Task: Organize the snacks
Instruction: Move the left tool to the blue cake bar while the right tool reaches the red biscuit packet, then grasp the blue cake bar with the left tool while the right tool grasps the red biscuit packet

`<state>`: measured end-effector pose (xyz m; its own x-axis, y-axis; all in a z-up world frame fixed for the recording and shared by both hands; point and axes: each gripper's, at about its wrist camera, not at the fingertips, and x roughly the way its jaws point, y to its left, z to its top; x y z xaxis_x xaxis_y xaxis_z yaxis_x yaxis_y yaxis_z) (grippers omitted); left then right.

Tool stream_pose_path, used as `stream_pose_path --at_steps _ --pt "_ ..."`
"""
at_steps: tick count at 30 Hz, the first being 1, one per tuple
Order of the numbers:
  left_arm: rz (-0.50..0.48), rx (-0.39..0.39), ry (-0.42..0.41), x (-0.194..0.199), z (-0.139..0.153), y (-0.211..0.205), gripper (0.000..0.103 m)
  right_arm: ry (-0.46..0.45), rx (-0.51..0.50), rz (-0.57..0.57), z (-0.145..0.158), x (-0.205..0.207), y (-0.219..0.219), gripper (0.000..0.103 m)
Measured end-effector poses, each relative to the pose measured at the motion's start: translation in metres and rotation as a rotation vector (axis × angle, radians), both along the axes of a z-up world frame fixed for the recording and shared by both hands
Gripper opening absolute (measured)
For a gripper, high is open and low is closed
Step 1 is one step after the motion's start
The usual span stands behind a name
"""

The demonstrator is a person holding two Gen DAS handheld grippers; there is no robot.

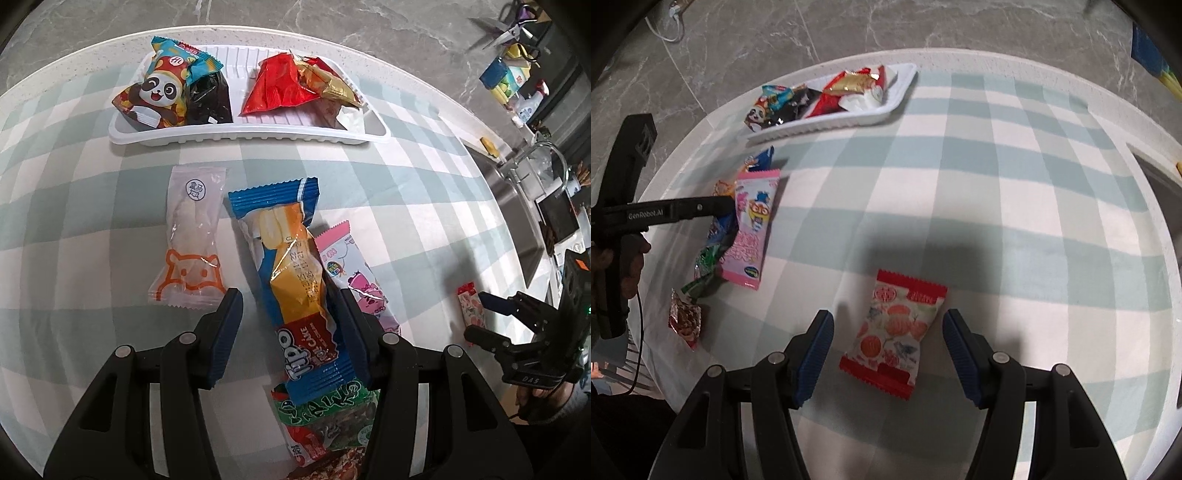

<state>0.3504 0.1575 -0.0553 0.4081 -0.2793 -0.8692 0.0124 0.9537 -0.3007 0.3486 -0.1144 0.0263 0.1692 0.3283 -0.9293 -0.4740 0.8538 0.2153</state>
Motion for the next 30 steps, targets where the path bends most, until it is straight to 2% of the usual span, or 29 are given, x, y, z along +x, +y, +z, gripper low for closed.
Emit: stream_pose_path --at_steps 16,21,26,28,30 --pt "-0.025 0.027 -0.003 0.017 -0.013 -0.008 0.050 -0.097 -0.115 0.104 -0.005 -0.007 0.016 0.067" --pt "-0.055 0.071 -0.018 0.020 -0.013 -0.016 0.050 -0.110 -0.121 0.119 -0.005 -0.009 0.016 0.066" --pt "-0.098 0.127 -0.034 0.019 -0.014 -0.026 0.050 -0.117 -0.116 0.117 -0.005 -0.008 0.013 0.057" --pt "-0.097 0.126 -0.041 0.017 -0.015 -0.026 0.050 -0.121 -0.113 0.117 -0.004 -0.007 0.012 0.048" --pt "-0.093 0.135 -0.048 0.017 -0.015 -0.026 0.042 -0.118 -0.103 0.109 -0.003 -0.005 0.009 0.040"
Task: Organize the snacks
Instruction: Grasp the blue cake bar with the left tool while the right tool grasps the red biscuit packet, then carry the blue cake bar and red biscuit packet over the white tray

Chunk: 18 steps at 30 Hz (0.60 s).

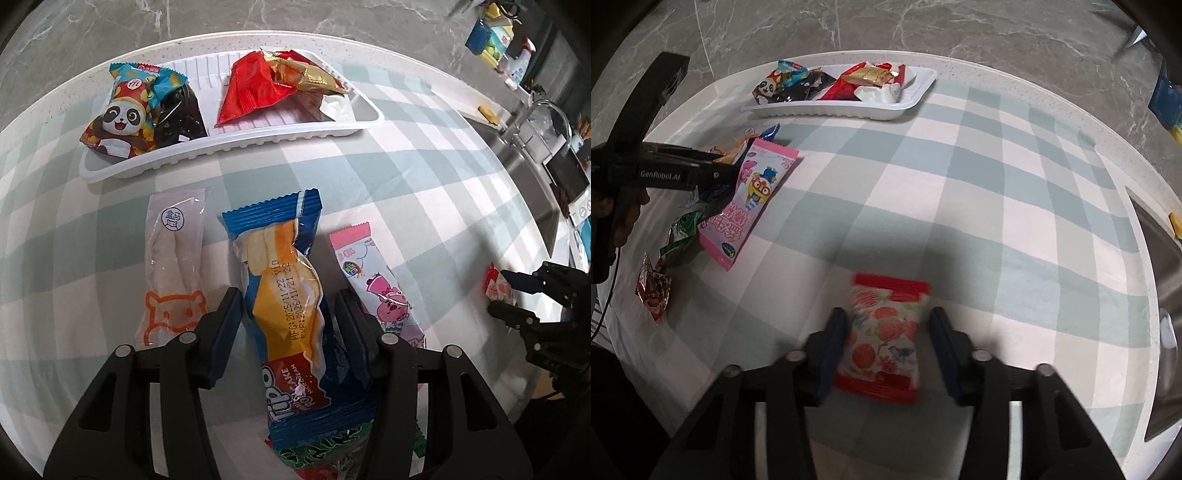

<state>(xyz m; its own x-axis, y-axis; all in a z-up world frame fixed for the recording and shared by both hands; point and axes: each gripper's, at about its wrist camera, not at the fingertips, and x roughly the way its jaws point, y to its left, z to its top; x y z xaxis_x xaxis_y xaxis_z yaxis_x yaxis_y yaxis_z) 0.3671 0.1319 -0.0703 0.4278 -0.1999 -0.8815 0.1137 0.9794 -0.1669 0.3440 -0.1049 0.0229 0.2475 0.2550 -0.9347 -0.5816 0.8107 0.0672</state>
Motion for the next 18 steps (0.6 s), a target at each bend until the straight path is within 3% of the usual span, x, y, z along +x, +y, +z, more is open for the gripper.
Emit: stream_pose_path --at_steps 5,18 --pt "-0.002 -0.024 -0.002 -0.002 0.000 0.002 0.029 0.034 0.052 -0.031 0.000 0.007 -0.006 0.037" --pt "0.033 -0.111 -0.023 -0.011 0.012 0.016 0.026 0.213 0.303 -0.224 -0.001 0.032 -0.035 0.037"
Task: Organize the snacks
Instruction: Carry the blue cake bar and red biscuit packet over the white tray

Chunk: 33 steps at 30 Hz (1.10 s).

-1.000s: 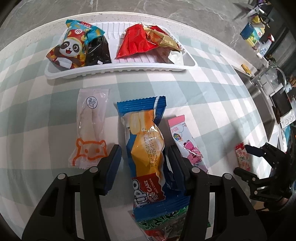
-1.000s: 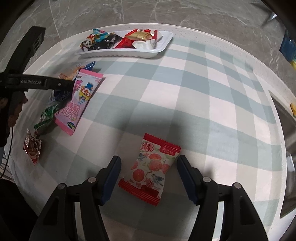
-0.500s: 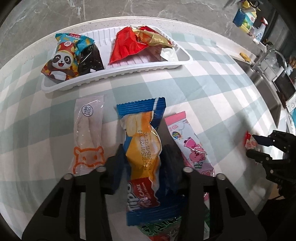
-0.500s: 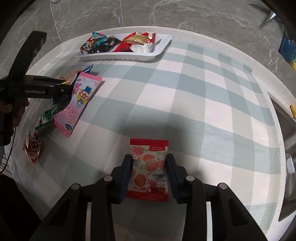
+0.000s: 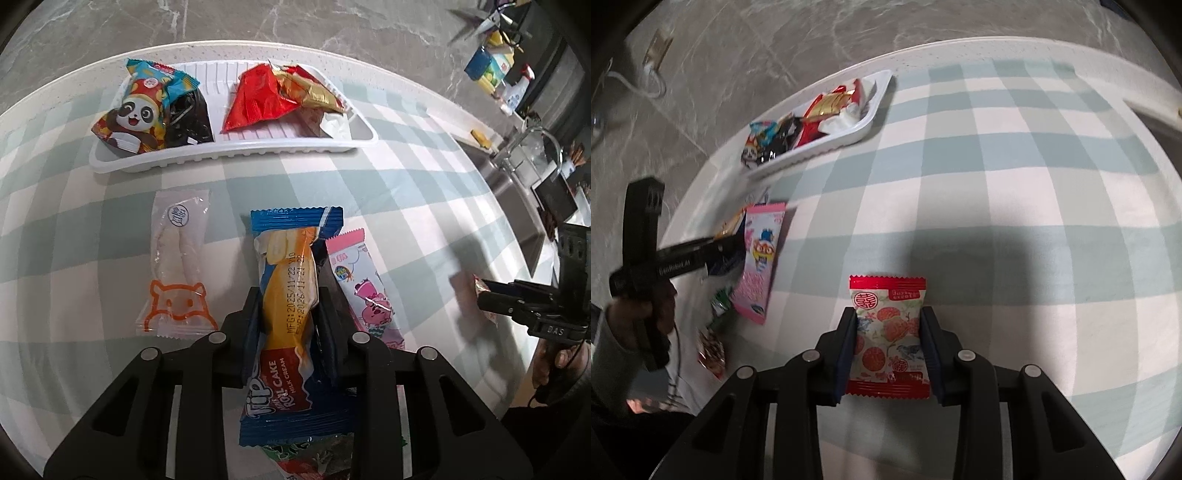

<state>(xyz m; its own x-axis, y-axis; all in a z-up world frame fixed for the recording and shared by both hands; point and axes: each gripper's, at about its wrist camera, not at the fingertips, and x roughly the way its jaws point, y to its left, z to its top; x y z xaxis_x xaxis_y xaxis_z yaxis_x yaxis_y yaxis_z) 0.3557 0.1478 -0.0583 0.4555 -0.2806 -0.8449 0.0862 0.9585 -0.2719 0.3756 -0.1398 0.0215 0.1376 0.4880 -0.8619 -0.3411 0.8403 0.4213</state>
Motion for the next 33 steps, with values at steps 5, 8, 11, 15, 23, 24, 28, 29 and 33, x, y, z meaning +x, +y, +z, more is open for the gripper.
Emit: stream_pose_path --at_steps 5,8,11,15,23,24,28,29,33 --pt "0.011 -0.026 -0.007 -0.001 0.005 0.005 0.026 0.033 0.062 -0.030 0.001 0.006 -0.001 0.037" --pt "0.016 -0.035 -0.013 -0.003 0.009 0.008 0.026 0.047 0.091 -0.042 0.002 0.009 -0.001 0.037" --pt "0.021 -0.038 -0.020 -0.004 0.013 0.010 0.026 0.059 0.117 -0.054 0.003 0.013 -0.002 0.037" --pt "0.026 -0.042 -0.030 -0.003 0.018 0.013 0.026 0.069 0.141 -0.063 0.003 0.016 0.000 0.037" --pt "0.030 -0.043 -0.043 -0.004 0.027 0.016 0.026 0.084 0.181 -0.082 0.003 0.021 0.000 0.037" --pt "0.030 -0.045 -0.044 -0.004 0.027 0.016 0.026 0.087 0.185 -0.084 0.003 0.022 0.000 0.037" --pt "0.033 -0.043 -0.050 -0.005 0.031 0.016 0.026 0.086 0.192 -0.088 0.005 0.024 0.000 0.037" --pt "0.033 -0.041 -0.051 -0.004 0.032 0.016 0.026 0.086 0.194 -0.088 0.005 0.025 0.001 0.037" --pt "0.032 -0.041 -0.056 -0.004 0.033 0.016 0.026 0.089 0.207 -0.088 0.006 0.026 0.002 0.037"
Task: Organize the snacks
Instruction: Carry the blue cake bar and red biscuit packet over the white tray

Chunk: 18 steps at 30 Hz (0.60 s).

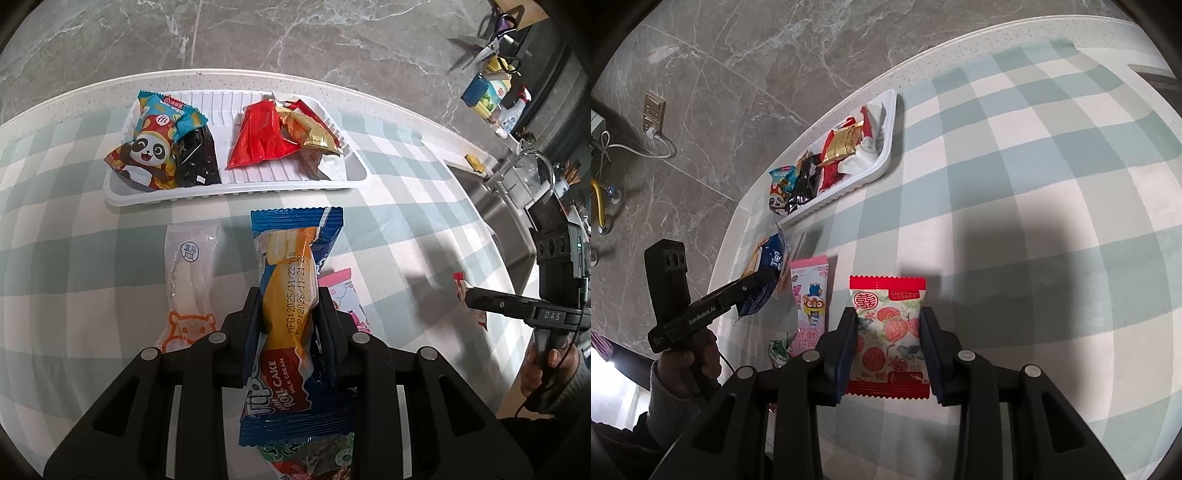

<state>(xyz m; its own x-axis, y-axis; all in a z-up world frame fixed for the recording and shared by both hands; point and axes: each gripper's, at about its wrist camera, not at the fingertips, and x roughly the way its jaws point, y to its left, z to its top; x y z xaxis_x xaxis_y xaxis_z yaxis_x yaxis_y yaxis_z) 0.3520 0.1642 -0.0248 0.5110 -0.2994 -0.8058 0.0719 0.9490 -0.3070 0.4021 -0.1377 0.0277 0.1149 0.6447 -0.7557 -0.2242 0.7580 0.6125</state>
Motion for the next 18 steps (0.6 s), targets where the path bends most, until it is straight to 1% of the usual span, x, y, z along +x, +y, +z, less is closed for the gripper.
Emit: stream_pose_path --at_steps 18 --pt "0.011 -0.005 -0.016 0.010 0.009 0.005 0.026 -0.003 0.054 0.002 0.008 0.017 0.017 0.037"
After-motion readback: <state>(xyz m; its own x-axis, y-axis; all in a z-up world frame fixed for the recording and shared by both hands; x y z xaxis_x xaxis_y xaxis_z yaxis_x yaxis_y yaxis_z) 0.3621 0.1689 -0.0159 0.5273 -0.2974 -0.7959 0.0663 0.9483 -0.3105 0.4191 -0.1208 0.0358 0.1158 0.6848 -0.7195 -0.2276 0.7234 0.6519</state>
